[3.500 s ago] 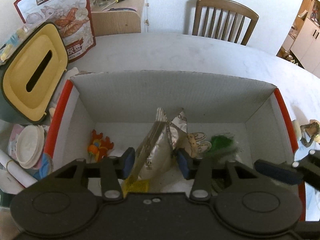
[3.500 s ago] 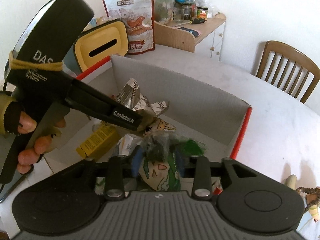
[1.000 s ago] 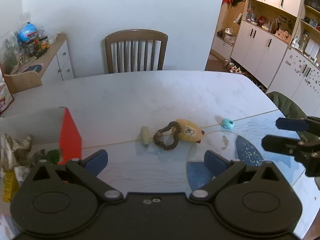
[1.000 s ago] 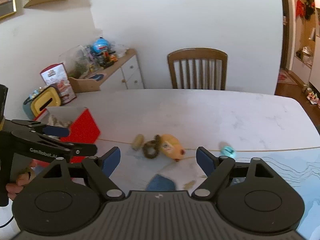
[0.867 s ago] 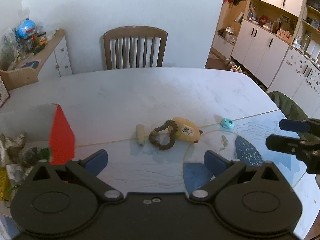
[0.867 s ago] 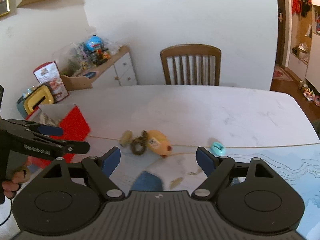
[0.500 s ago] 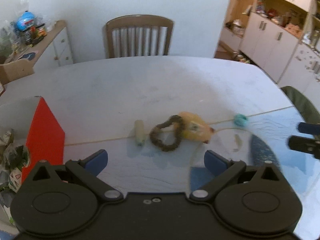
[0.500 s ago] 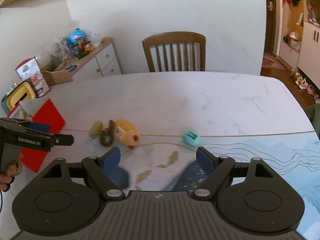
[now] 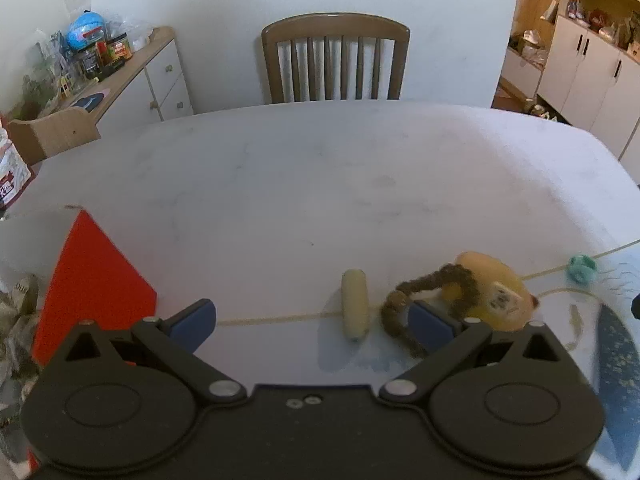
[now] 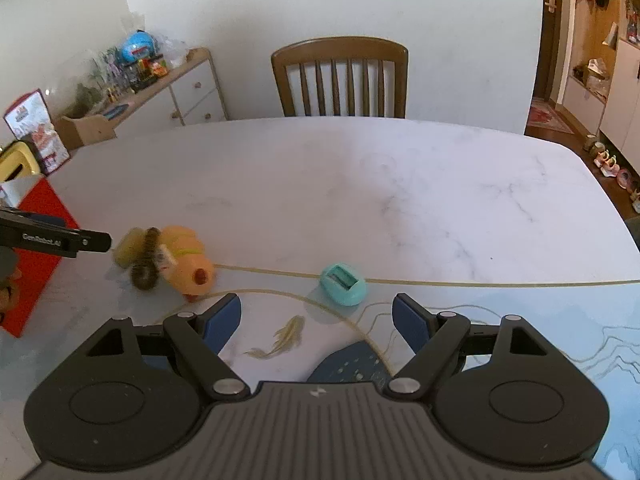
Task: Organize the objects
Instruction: 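Move both tools back over the table toward the cream roller and teal clip, then grasp the cream roller with the left tool while the right tool grasps the teal clip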
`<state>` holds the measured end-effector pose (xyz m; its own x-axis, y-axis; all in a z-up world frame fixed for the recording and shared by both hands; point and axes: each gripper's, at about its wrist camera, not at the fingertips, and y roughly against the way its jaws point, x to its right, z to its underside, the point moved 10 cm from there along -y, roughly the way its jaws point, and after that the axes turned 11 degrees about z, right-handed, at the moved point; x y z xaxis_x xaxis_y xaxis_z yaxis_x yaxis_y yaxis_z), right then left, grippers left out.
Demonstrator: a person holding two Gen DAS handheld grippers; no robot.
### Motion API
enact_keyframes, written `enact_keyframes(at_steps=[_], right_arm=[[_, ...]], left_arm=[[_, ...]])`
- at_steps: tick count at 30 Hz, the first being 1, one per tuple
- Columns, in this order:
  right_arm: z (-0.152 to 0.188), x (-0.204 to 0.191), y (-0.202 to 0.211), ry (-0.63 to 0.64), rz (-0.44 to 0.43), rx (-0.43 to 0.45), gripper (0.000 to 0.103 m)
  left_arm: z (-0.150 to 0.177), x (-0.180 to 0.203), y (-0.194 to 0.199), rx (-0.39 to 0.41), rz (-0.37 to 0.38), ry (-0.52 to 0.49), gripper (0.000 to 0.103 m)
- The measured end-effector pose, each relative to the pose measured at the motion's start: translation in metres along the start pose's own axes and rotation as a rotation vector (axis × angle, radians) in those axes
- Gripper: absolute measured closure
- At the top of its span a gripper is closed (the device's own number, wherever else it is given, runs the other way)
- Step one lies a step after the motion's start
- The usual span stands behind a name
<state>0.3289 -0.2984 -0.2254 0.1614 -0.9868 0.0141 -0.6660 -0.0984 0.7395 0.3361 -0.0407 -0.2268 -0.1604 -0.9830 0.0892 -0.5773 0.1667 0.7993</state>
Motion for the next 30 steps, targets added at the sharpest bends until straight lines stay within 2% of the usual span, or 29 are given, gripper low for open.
enact_keyframes(at_steps=[6, 12, 14, 18, 20, 24, 26, 30], right_arm=[[-0.001, 0.007, -0.026, -0.004, 0.011, -0.019, 0.020], [0.001, 0.005, -0.048, 0.014, 0.013, -0.043, 0.030], [0.002, 0.004, -0.055, 0.014, 0.009, -0.054, 0.035], [0.002, 0.003, -0.061, 0.009, 0.004, -0.057, 0.039], [0.001, 0.003, -0.063, 0.009, 0.005, -0.057, 0.042], [0.002, 0.002, -0.067, 0.015, 0.006, -0.060, 0.050], [0.001, 0.001, -0.069, 0.019, 0.005, -0.060, 0.056], [0.001, 0.000, -0.071, 0.029, 0.017, -0.049, 0.062]], left_arm=[[0.001, -0.001, -0.018, -0.021, -0.011, -0.025, 0.007], [0.006, -0.003, -0.028, -0.037, -0.007, -0.025, 0.009], [0.008, -0.004, -0.031, -0.045, -0.010, -0.029, 0.018], [0.009, -0.006, -0.033, -0.051, -0.006, -0.027, 0.020], [0.009, -0.006, -0.034, -0.053, -0.002, -0.029, 0.028], [0.010, -0.002, -0.035, -0.055, 0.005, -0.048, 0.034], [0.011, 0.003, -0.034, -0.051, 0.007, -0.065, 0.040], [0.010, 0.010, -0.034, -0.046, 0.021, -0.087, 0.050]])
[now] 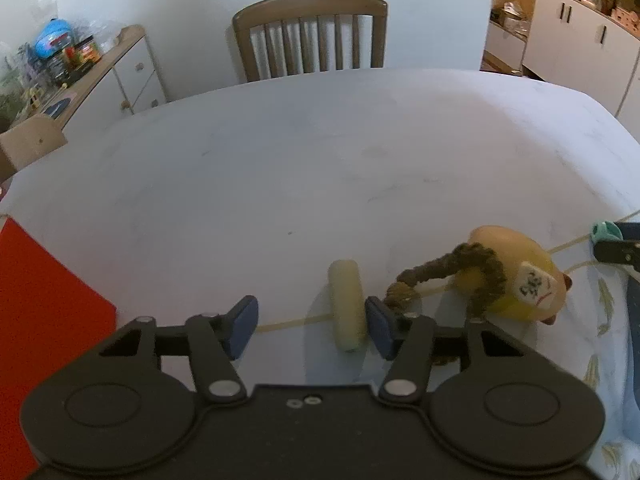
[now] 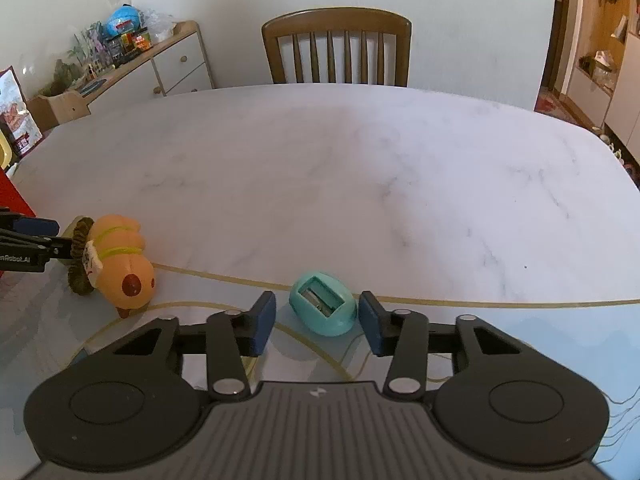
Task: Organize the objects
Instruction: 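Grasp the cream roller with the left tool while the right tool grasps the teal clip, then lift and carry the cream roller and teal clip over the cardboard box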
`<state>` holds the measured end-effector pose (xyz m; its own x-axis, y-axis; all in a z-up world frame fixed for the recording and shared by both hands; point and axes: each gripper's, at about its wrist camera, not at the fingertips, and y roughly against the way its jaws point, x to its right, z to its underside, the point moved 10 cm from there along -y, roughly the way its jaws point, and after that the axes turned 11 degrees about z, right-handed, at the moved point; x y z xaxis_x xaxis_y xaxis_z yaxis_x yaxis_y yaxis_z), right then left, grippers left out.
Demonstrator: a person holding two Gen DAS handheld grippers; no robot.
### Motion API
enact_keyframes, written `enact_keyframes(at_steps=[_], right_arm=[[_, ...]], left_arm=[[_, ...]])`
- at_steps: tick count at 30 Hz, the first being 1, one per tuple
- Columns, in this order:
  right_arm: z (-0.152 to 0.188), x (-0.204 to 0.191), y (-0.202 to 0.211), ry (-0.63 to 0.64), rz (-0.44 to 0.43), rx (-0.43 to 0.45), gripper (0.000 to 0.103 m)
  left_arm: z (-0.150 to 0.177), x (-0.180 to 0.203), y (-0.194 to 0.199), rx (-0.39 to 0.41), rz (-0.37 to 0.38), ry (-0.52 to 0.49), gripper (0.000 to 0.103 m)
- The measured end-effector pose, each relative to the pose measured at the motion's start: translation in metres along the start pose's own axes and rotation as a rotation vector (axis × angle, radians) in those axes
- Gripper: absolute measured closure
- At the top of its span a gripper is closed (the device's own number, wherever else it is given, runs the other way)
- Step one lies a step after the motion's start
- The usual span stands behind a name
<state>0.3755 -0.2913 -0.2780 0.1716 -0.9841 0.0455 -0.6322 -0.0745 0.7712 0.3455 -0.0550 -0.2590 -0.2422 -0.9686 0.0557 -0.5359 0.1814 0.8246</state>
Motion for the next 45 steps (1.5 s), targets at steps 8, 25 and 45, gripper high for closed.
enact_keyframes(at_steps=[8, 25, 45], right_arm=[[0.001, -0.001, 0.002, 0.001, 0.023, 0.008, 0.067], [0.004, -0.027, 0.060, -0.023, -0.004, 0.033, 0.067], [-0.022, -0.148, 0.189, 0.065, -0.145, 0.138, 0.067]], left_arm=[[0.003, 0.013, 0.003, 0.009, 0.031, -0.033, 0.083], [0.008, 0.018, 0.029, 0.025, 0.092, -0.002, 0.089], [0.018, -0.004, 0.148, 0.128, 0.168, 0.055, 0.089]])
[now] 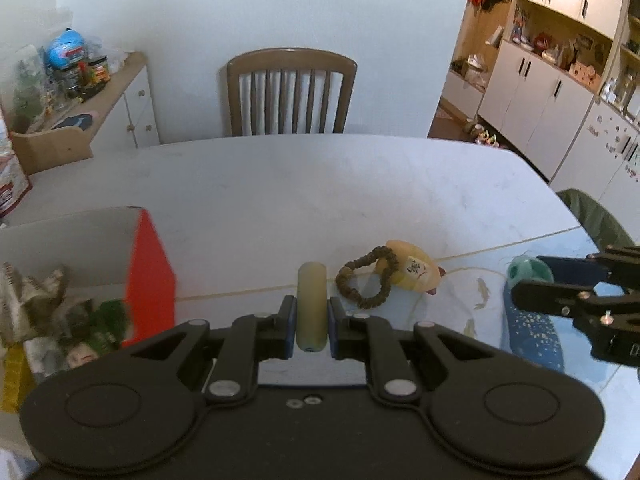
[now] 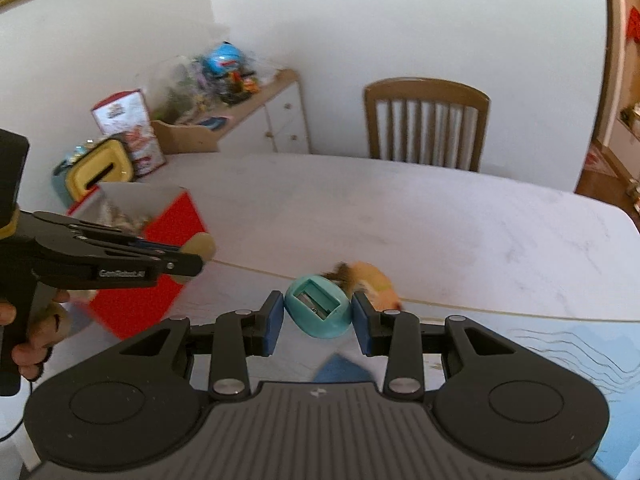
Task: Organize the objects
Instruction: 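Lift and carry the cream roller and teal clip over the cardboard box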
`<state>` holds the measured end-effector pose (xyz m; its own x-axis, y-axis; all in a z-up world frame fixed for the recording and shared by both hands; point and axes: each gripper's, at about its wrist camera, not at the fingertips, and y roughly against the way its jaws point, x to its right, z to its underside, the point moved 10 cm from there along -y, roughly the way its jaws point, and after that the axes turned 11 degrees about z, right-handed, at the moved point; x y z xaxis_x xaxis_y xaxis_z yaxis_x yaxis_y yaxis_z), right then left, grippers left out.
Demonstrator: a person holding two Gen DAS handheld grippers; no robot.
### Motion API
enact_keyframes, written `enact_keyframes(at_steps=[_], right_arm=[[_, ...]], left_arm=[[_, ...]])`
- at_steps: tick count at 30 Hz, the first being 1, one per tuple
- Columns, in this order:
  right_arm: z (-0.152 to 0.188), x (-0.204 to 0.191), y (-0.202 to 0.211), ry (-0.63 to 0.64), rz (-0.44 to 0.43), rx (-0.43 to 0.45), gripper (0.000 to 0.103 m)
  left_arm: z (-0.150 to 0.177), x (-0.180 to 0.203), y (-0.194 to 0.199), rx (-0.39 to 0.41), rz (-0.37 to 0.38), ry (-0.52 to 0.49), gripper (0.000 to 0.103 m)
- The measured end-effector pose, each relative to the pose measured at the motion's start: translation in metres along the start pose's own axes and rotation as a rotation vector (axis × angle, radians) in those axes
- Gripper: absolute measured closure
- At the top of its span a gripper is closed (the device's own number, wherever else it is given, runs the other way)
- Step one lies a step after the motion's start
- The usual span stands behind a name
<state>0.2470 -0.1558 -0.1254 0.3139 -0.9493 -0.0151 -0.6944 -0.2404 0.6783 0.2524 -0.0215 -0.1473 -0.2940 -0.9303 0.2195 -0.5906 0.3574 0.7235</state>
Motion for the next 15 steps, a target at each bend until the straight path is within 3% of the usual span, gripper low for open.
enact_keyframes(at_steps=[15], right_arm=[[-0.022, -0.112, 0.034, 0.072, -0.106, 0.037, 0.067]], left_arm=[[0.011, -0.058, 0.079, 0.047, -0.014, 0.084, 0.089]])
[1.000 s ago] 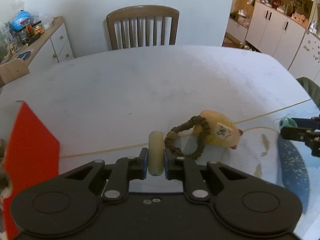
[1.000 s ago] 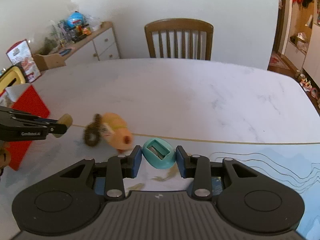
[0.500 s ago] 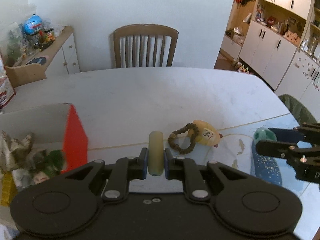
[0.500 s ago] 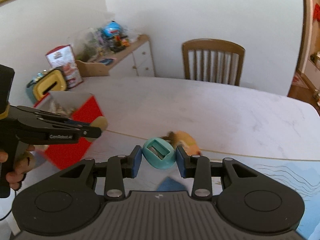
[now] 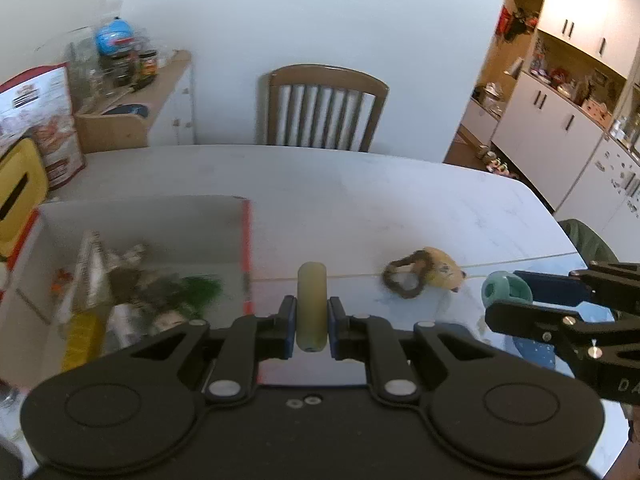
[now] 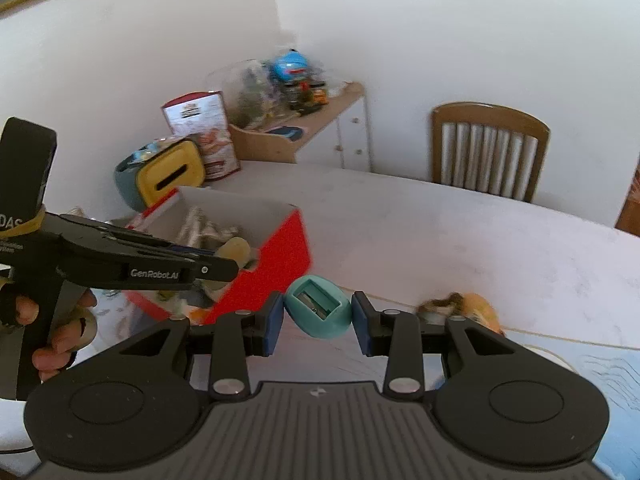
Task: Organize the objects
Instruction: 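Lift and carry the cream roller and teal clip over the cardboard box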
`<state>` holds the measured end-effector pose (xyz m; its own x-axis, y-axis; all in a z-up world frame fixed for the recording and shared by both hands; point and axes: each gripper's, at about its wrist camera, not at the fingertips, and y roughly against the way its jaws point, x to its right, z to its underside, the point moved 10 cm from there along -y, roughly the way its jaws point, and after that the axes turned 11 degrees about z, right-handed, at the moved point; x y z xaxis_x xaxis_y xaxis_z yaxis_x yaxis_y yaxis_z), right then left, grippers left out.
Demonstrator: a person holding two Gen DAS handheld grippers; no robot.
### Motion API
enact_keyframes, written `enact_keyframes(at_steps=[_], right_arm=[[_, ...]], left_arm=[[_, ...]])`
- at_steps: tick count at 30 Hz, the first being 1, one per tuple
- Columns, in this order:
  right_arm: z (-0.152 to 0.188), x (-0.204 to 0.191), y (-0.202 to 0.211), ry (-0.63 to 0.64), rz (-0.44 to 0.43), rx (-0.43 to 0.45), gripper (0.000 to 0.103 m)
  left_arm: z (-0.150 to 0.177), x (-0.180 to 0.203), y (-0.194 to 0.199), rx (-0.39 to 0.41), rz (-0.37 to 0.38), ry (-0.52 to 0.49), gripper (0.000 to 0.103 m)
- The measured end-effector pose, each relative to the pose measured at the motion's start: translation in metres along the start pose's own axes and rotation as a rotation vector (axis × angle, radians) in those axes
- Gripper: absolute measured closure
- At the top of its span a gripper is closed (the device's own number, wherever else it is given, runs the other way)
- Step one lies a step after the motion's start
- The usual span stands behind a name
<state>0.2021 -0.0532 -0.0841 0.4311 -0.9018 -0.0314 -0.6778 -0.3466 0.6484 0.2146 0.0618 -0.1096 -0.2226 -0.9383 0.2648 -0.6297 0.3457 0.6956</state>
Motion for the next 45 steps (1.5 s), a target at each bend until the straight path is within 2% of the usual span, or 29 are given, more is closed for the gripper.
enact_keyframes(at_steps=[13, 23, 32, 39, 45], right_arm=[[-0.015, -0.091, -0.017, 0.077, -0.068, 0.011, 0.067], [-0.018, -0.136, -0.064, 0.125, -0.051, -0.017, 0.067], [-0.008, -0.157, -0.113, 0.163, -0.011, -0.078, 0.067], [-0.002, -0.167, -0.148, 0.190, 0.009, -0.132, 0.067], [0.007, -0.172, -0.165, 0.232, 0.025, -0.161, 0.067]], left_arm=[[0.010, -0.083, 0.045, 0.022, -0.089, 0.061, 0.089], [0.019, -0.155, 0.059, 0.003, -0.175, 0.107, 0.089], [0.030, -0.209, 0.049, -0.058, -0.230, 0.135, 0.089], [0.029, -0.215, 0.028, -0.115, -0.220, 0.094, 0.089], [0.037, -0.222, 0.004, -0.203, -0.228, 0.063, 0.089]])
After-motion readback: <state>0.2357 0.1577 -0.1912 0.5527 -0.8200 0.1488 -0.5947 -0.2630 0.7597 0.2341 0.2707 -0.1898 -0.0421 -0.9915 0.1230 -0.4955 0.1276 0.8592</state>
